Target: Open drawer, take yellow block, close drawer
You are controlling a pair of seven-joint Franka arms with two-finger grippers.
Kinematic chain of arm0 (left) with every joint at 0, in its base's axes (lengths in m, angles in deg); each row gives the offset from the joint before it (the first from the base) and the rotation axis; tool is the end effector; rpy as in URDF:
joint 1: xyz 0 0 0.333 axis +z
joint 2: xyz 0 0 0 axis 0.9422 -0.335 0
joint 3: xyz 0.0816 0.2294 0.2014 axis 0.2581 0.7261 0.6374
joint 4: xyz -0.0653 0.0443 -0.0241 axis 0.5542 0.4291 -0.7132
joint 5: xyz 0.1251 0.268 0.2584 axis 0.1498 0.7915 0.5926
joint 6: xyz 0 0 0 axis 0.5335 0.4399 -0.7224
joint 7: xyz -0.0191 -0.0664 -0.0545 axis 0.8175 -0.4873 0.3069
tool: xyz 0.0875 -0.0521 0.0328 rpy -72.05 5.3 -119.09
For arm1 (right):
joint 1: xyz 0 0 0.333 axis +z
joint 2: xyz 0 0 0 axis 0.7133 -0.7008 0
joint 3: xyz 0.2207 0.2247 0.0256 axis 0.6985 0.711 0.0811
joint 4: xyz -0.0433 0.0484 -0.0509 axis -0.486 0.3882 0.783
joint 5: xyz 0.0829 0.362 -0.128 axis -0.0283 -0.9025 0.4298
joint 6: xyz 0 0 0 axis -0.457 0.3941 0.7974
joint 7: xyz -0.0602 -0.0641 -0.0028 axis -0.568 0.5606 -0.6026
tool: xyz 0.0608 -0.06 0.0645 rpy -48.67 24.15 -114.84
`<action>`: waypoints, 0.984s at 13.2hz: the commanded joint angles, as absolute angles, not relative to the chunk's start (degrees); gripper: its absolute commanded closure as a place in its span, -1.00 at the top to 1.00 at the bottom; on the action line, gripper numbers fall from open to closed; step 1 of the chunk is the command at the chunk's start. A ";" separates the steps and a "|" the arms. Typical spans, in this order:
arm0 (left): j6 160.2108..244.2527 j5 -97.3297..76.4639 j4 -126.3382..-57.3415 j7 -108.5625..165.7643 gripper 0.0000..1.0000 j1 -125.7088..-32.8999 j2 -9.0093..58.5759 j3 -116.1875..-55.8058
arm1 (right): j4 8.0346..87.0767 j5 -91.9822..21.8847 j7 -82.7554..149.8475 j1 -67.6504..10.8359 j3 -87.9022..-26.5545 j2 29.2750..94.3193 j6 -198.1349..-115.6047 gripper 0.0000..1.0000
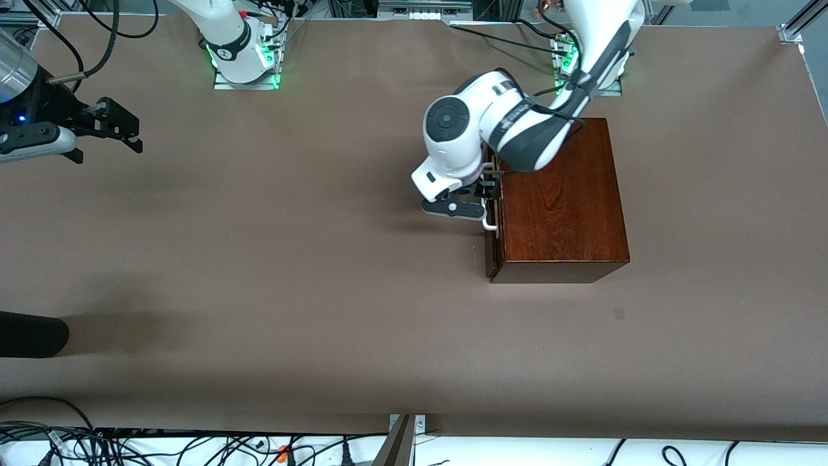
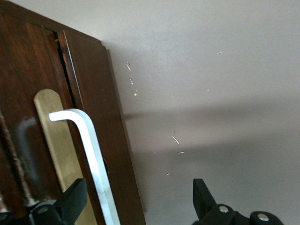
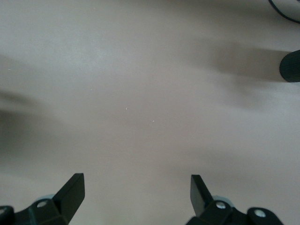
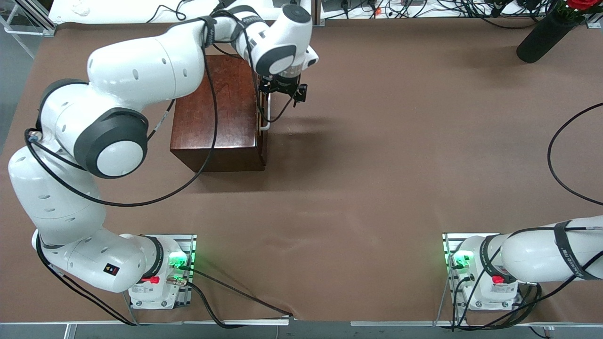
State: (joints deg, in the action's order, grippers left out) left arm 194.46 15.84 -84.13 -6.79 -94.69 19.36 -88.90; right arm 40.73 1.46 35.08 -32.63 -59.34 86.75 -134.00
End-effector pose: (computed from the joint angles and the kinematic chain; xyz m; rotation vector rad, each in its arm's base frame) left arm 0.5010 -0.4353 0.3163 -2.9344 0.2358 0.1260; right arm 0.5489 0.0509 0.6257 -3.1140 -0.3236 -0.0535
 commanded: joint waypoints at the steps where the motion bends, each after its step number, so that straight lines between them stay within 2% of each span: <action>1: 193.44 19.03 -84.68 -9.51 1.00 -95.04 19.38 -88.59 | 39.32 1.01 34.93 -33.03 -59.07 86.23 -133.71 1.00; 13: 192.91 23.52 -85.47 -12.23 1.00 -95.13 16.39 -88.33 | 39.32 1.01 34.93 -33.20 -59.07 86.23 -133.80 1.00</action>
State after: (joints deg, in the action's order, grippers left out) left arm 192.90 21.67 -84.88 -11.41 -95.46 18.24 -88.68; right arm 40.72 1.46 35.08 -32.64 -59.34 86.75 -134.15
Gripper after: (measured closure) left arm 0.000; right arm 0.000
